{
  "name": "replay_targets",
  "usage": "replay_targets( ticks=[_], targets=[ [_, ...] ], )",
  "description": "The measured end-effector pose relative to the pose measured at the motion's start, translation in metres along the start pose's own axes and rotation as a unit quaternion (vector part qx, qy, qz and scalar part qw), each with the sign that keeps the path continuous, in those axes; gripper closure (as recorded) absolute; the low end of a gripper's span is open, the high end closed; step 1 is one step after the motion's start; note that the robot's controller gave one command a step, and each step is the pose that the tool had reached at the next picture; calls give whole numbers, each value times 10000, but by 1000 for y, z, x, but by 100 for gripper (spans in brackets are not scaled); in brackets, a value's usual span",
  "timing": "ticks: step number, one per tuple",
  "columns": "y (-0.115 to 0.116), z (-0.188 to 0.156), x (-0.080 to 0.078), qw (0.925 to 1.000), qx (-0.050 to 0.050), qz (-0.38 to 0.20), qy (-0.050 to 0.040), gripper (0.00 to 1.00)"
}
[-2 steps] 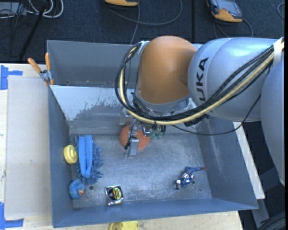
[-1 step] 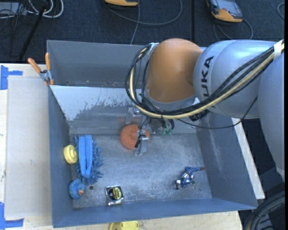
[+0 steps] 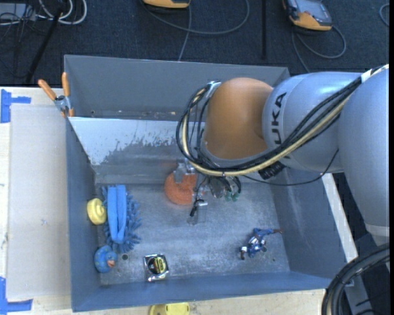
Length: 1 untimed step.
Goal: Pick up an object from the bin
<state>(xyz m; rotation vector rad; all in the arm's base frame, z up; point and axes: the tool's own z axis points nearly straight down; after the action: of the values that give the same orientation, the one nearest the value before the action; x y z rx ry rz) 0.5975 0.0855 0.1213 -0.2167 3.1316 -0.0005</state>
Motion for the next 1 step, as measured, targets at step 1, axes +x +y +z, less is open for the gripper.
replay_targets(
  ticks=[1],
  targets=[
    [-4, 31, 4, 10000, -3, 67, 25, 0]
  ],
)
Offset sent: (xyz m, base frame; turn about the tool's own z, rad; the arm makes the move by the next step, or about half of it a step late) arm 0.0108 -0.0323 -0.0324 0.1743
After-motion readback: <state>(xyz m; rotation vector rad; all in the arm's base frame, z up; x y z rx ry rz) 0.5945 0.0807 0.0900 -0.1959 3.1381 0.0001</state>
